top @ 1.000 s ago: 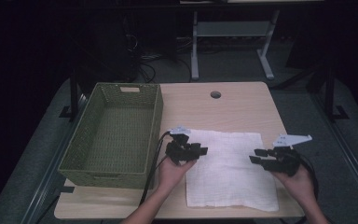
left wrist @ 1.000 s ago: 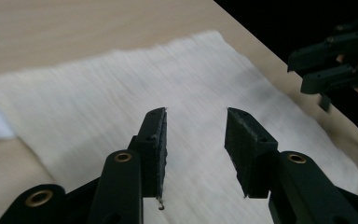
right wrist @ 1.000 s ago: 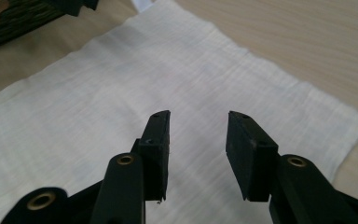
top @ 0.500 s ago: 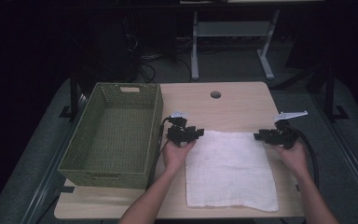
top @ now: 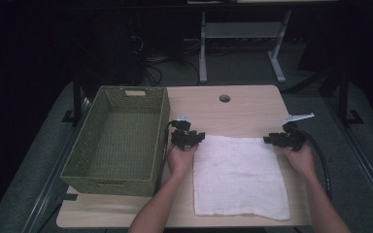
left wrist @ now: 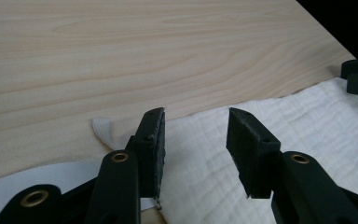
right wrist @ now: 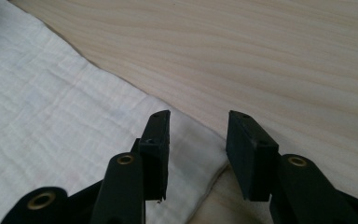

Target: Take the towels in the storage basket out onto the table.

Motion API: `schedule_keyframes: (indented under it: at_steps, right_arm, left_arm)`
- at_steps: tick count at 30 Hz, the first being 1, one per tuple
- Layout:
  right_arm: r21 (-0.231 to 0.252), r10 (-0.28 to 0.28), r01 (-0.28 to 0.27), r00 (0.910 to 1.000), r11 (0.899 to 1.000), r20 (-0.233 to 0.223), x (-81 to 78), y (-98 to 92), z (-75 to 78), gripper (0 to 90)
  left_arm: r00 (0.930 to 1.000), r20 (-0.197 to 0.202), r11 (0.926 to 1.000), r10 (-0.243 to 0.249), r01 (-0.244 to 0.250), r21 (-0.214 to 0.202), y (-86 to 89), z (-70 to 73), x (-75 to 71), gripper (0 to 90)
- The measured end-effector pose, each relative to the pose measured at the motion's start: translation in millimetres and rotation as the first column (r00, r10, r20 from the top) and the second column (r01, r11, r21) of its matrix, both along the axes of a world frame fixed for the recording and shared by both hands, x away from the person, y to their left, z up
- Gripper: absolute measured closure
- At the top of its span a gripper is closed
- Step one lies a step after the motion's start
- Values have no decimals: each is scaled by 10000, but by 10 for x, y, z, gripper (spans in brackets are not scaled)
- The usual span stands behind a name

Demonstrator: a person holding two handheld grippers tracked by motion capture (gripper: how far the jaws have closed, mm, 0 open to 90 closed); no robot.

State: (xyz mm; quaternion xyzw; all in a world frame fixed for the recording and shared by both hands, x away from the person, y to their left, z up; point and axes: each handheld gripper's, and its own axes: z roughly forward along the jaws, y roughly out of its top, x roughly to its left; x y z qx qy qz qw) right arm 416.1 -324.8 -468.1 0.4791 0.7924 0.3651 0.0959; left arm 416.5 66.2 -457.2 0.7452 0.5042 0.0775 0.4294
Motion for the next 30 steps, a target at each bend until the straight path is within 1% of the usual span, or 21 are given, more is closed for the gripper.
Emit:
schedule_keyframes:
  at_steps: [2,3,5,6,7,10,12,14,16,17,18,21,22,24,25,28,30]
  right_arm:
    - [-62,-83,84,10000,9999,40,1,5,-3,595]
    - [-207,-153,153,9999,9997,33,4,4,3,593]
    - [-237,-197,199,9998,9995,59,12,-6,-2,589]
    - [-220,-282,282,9996,9994,3,14,-10,-6,590]
    - [-198,-271,271,9996,9994,-2,18,-14,-14,589]
    - [-176,-297,297,9996,9994,-3,24,-4,-27,593]
    - [-193,-254,255,9997,9995,31,22,14,-28,620]
    - [-199,-186,187,9998,9996,42,18,28,-31,681]
    - [-162,-67,66,10000,9998,-41,19,33,-31,754]
    - [-115,-31,30,10000,9999,-92,20,33,-31,789]
    - [-87,-5,4,9998,10000,-184,20,30,-30,823]
    - [91,65,-62,9993,9999,-355,19,10,-33,844]
    - [116,125,-121,9991,9999,-400,16,3,-31,847]
    - [121,137,-131,9988,9998,-476,8,-12,-21,851]
    - [171,188,-180,9987,9997,-478,5,-40,-10,853]
    - [341,202,-187,9989,9992,-420,-5,-109,21,854]
    - [402,217,-201,9990,9990,-392,-22,-144,59,853]
  left_arm:
    - [9999,-3,9998,150,-150,144,7,-14,9,551]
    - [9998,-21,9997,195,-195,133,12,-20,13,549]
    - [9992,144,9992,368,-370,136,32,-24,17,543]
    - [9992,140,9992,386,-387,126,35,-30,21,536]
    - [9992,54,9992,387,-388,113,33,-42,28,530]
    - [9992,-144,9989,386,-382,282,23,-89,46,527]
    - [9986,-374,9986,378,-363,378,16,-134,58,530]
    - [9991,-305,9988,311,-299,378,8,-152,50,554]
    - [9990,-435,9998,106,-98,174,0,-161,51,600]
    - [9984,-557,10000,64,-65,-26,-2,-169,56,638]
    - [9980,-627,9999,69,-75,-99,-4,-172,59,671]
    - [9964,-828,9993,-180,152,-343,-11,-196,69,795]
    - [9959,-869,9990,-258,225,-385,-9,-198,69,821]
    - [9955,-878,9978,-363,313,-584,-16,-195,66,852]
    - [9957,-826,9974,-415,364,-619,-13,-188,65,858]
    - [9972,-592,9944,-454,394,-983,-15,-137,56,870]
    - [9973,-541,9923,-493,427,-1164,-15,-108,57,872]
